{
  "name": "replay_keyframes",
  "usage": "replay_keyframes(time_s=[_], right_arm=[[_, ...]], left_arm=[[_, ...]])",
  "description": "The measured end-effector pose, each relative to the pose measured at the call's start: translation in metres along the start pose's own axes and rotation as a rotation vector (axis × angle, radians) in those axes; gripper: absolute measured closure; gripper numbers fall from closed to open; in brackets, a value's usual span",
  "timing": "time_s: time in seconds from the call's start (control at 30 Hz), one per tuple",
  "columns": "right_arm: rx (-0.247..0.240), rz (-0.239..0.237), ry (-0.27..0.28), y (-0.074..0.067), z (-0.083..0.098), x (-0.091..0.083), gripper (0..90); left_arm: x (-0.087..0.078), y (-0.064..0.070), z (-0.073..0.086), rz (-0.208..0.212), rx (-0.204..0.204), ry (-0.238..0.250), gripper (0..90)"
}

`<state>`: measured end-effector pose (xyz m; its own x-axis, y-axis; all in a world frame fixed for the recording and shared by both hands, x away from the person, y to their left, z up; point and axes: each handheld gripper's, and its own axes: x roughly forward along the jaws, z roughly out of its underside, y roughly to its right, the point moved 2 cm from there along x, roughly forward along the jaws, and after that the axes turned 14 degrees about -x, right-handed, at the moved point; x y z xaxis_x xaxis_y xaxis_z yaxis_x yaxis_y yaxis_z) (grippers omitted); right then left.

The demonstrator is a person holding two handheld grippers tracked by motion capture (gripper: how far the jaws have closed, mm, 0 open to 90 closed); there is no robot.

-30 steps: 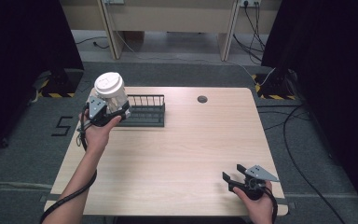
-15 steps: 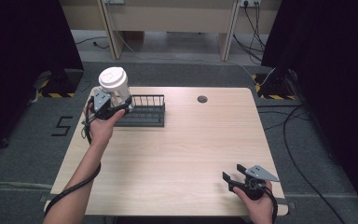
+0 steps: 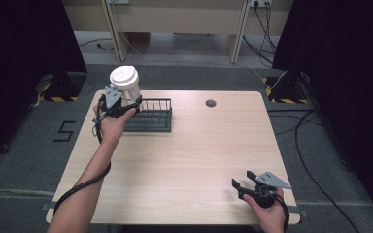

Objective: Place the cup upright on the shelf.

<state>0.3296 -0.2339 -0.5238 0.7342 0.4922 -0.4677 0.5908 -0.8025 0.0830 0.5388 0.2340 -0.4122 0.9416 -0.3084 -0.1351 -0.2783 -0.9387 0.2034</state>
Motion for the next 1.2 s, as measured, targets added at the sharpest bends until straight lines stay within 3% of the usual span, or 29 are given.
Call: replay_keyframes(time_s=[0.6,1.2], right_arm=[[0.003,-0.008,0.003,0.001,0.000,0.000,28.1],[0.001,-0.009,0.003,0.001,0.000,0.000,28.0]], left_arm=[[0.027,0.001,0.016,-0.025,-0.013,-0.042,17.4],[0.037,-0.002,0.037,-0.058,-0.023,-0.100,17.4]])
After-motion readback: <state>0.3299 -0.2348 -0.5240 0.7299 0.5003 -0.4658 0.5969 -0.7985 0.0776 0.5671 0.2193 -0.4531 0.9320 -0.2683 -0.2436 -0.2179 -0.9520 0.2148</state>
